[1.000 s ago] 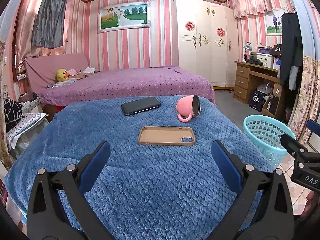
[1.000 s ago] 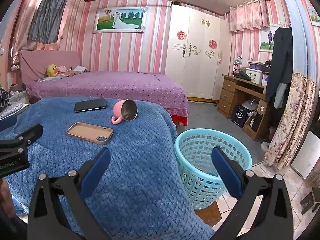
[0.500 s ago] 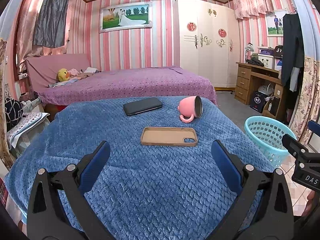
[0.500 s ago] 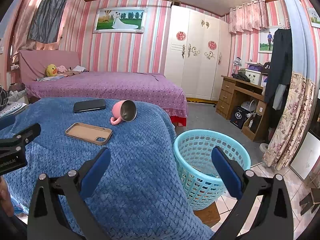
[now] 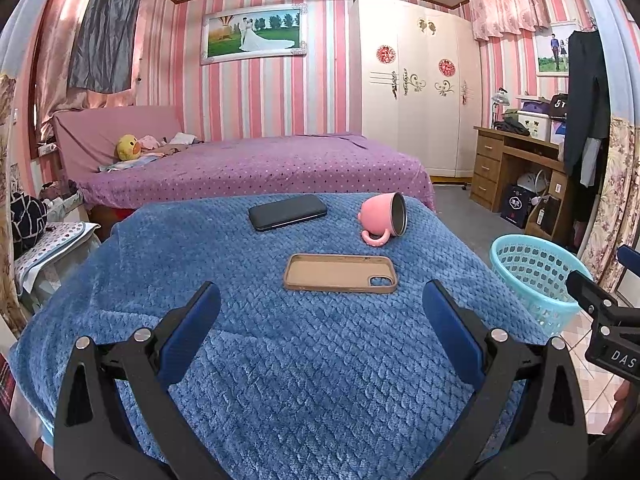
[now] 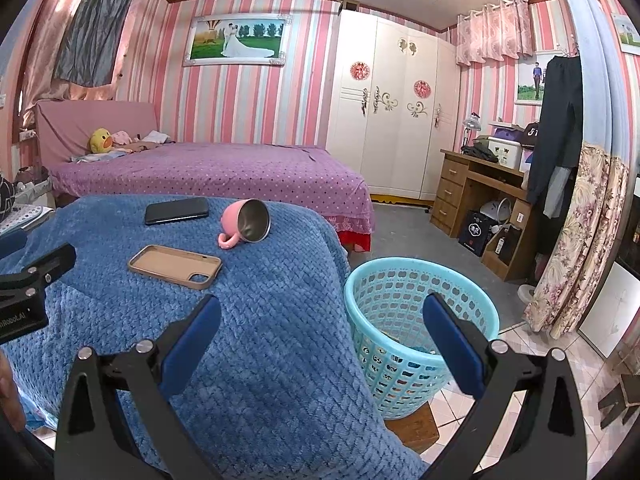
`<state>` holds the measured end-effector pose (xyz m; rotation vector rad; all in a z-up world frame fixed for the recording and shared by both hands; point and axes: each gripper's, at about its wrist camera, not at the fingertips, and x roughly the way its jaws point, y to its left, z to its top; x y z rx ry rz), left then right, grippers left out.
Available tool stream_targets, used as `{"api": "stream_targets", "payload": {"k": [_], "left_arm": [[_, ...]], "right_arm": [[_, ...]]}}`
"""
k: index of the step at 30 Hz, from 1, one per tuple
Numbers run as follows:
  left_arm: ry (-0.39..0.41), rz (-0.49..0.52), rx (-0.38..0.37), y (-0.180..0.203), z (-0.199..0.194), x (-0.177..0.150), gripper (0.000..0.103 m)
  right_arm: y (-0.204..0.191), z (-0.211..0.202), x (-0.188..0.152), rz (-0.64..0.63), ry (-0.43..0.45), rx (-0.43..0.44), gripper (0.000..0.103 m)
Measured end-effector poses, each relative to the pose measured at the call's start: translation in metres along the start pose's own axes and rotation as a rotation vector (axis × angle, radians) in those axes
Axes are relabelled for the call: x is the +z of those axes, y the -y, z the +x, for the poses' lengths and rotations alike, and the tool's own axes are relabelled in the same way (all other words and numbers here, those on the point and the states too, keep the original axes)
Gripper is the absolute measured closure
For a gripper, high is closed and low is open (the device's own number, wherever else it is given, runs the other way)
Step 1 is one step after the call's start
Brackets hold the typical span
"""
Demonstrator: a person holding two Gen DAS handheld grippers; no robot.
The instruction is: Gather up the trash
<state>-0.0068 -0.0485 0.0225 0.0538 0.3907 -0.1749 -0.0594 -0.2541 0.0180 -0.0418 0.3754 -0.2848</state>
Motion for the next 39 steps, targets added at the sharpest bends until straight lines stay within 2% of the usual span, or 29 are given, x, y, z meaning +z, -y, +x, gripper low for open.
{"api": "stream_targets", "payload": {"k": [39], "left_arm": [[0.010,-0.007,0.012,-0.0011,-0.0025,0.0018,0.005]], "right_arm": [[0.0021,0.0022,-0.0037,-0.007,-0.006,-0.012,0.004]]}}
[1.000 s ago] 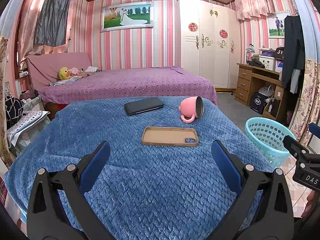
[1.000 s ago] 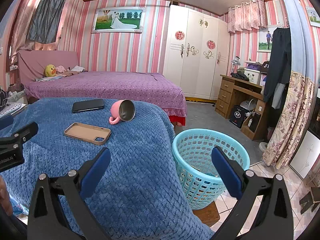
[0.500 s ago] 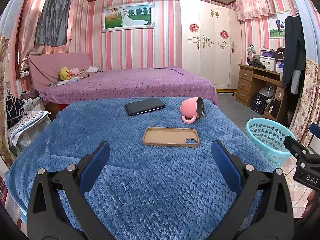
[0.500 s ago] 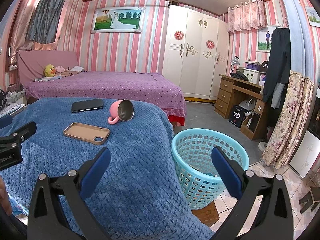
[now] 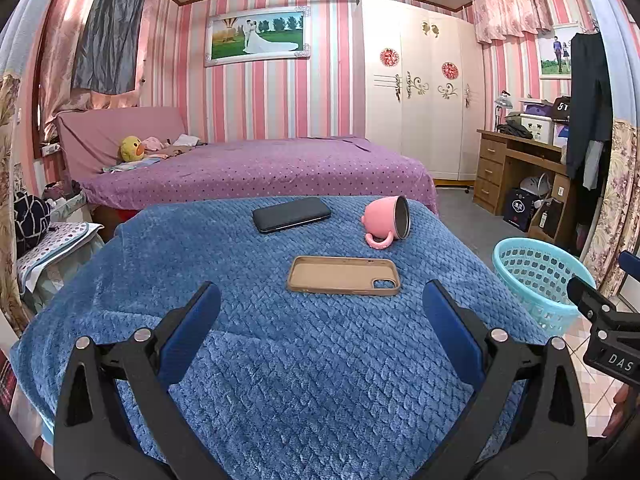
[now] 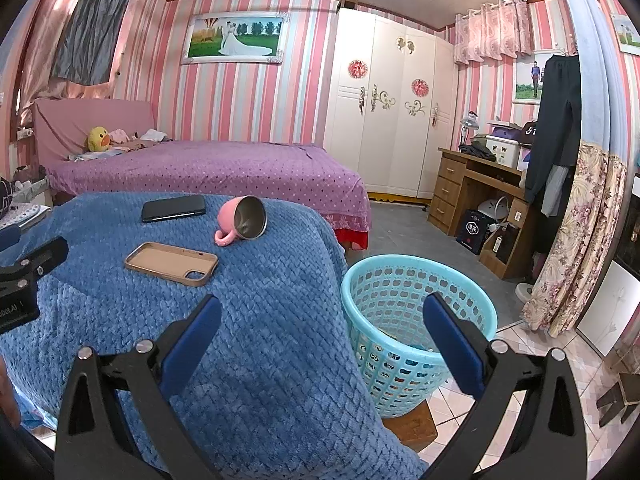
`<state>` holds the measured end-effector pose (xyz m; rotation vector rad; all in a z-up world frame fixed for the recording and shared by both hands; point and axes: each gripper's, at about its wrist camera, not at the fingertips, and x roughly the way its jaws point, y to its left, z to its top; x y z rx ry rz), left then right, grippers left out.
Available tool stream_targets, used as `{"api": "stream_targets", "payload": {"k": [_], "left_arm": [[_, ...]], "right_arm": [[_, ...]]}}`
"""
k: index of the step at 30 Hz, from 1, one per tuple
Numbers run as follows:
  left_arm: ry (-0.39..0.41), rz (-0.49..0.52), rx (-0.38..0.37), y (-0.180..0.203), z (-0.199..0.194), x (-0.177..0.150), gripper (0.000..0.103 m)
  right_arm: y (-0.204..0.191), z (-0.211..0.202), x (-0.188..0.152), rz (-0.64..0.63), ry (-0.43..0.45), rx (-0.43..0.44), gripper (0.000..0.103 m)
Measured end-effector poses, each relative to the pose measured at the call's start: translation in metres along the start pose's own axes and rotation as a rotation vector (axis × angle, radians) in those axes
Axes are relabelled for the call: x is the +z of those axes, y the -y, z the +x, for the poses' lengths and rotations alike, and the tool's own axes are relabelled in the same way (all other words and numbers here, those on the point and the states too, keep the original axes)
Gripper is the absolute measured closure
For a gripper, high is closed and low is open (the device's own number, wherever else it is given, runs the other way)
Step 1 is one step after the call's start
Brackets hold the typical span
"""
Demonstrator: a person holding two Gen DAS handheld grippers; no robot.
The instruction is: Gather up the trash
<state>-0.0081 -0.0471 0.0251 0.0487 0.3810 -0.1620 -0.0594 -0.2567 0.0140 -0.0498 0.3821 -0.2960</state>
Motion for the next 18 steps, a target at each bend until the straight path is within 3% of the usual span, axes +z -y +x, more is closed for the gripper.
{"api": "stream_targets", "payload": {"k": [18], "left_arm": [[0.003,0.002,0.002,0.0008,-0.0011,0.0004,0.005]], "right_arm": [[-0.0002,0.0004,-0.0007,-0.004,-0.001,-0.001,0.004]]}}
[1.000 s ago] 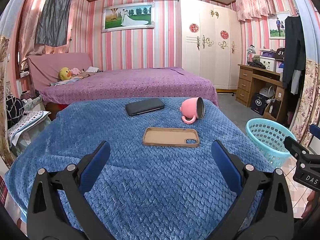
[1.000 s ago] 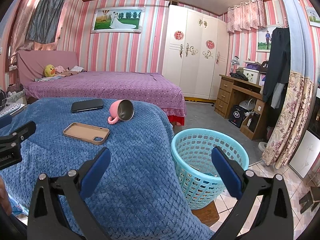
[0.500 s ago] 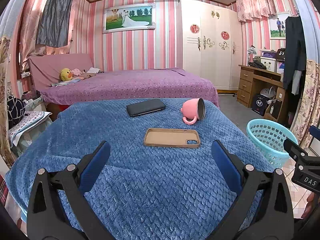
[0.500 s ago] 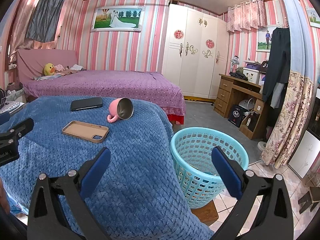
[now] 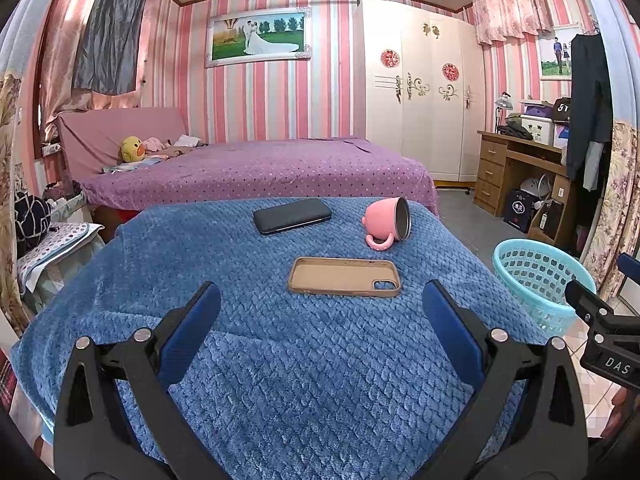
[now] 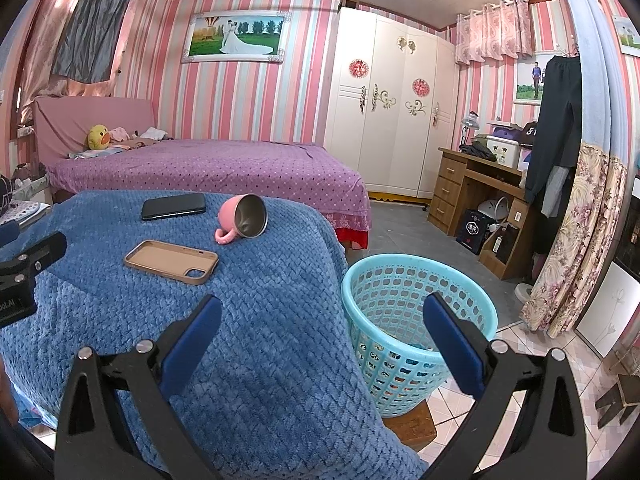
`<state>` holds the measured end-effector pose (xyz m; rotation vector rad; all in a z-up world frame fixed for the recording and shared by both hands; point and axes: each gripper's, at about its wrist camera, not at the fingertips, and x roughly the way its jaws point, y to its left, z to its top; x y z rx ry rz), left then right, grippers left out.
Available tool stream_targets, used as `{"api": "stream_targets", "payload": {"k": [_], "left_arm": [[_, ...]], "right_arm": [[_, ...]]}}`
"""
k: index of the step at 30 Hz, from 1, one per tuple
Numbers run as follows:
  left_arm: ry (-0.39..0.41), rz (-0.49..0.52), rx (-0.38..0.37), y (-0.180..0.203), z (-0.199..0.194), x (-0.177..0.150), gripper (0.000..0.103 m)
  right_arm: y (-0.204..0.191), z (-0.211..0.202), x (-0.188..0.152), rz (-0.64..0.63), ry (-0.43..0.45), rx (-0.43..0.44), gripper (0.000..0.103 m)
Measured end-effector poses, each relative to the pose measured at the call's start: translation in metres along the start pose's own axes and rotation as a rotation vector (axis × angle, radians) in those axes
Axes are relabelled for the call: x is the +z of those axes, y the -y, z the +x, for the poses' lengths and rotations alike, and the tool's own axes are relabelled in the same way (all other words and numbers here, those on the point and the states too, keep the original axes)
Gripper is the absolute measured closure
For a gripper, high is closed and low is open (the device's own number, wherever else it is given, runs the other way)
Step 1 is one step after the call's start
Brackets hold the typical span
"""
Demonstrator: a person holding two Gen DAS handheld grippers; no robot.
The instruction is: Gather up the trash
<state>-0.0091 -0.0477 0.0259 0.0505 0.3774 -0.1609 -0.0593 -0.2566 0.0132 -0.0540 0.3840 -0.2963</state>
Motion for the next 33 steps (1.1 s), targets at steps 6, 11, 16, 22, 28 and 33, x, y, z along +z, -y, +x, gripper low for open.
{"api": "stream_targets", "payload": {"k": [6,11,16,22,28,33], "left_arm": [[0.007,-0.004,0.000,0.0011,-0.0025,0.0007,0.005],[0.008,-0.007,0.001,0.0013,-0.0034,0.0010,0.005],[0.008,-0.015,0.002,0.0015,-0.0038,0.0013,0.005],[0.009,-0.016,0.003,0.0017,-0.0038,0.0010,0.005],[0.007,-0.016,0.002,0.0012,-0.0038,0.0009,0.005],[0.009,-0.016,0.002,0.0012,-0.0039,0.0010,0.005]], "right_arm": [[-0.0010,0.0005,-0.0005,-0.002,-0.002,-0.002,0.004],[-0.0050,0.0011,-0.0019,-0.009,-0.003,-0.003,0.004],[-0.0050,0.0011,-0.0022,-0.011,-0.005,-0.004,0.004],[-0.0064,0.0016,-0.0015,-0.009,-0.006,-0.003,0.004],[-0.0062,0.0015,-0.0015,-0.009,-0.006,-0.003,0.004],[-0.0059,0.0012,-0.0015,-0.010,-0.006,-0.003,0.004]]}}
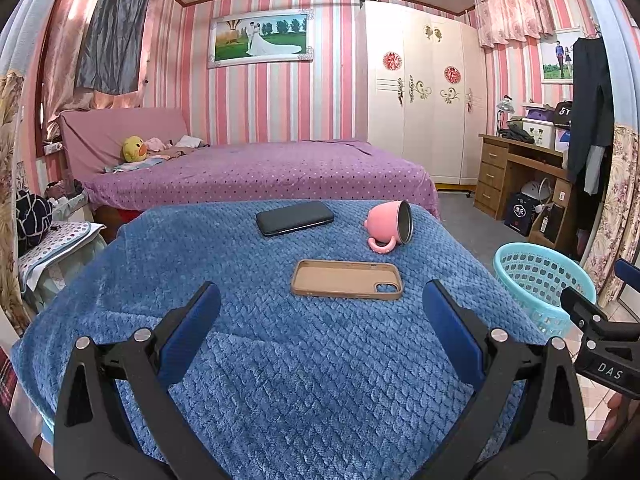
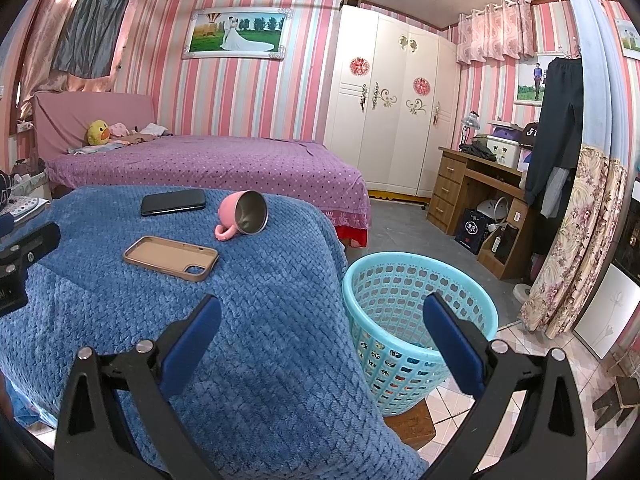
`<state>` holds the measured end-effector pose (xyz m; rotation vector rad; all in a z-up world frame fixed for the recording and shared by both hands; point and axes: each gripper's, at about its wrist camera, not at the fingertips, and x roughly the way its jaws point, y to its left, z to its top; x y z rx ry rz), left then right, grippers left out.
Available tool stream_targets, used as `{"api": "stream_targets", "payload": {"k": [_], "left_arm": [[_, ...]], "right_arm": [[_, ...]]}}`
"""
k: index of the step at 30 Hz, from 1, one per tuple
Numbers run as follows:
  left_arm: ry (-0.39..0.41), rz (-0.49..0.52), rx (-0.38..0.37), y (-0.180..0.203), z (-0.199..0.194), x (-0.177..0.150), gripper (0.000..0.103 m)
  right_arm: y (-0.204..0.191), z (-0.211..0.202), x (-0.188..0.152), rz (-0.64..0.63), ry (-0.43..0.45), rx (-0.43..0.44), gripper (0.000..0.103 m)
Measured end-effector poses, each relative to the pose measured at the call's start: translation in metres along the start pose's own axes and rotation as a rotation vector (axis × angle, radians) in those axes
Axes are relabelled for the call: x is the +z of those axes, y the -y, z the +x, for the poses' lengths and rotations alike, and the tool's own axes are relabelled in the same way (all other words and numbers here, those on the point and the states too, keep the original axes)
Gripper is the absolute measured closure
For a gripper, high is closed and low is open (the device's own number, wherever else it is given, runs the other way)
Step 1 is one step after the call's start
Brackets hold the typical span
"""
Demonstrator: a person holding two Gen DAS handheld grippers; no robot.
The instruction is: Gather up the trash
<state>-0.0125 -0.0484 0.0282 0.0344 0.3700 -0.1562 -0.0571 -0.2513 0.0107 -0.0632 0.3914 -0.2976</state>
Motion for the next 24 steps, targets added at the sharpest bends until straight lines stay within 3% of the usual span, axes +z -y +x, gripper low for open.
{"api": "stream_targets", "payload": {"k": [24], "left_arm": [[-0.002,-0.002,0.007,0.0043,-0.0011,-0.0030,0.005]], "right_arm": [[0.0007,-0.0007,-0.0004,0.002,-0.001,-0.006,0.004]]}}
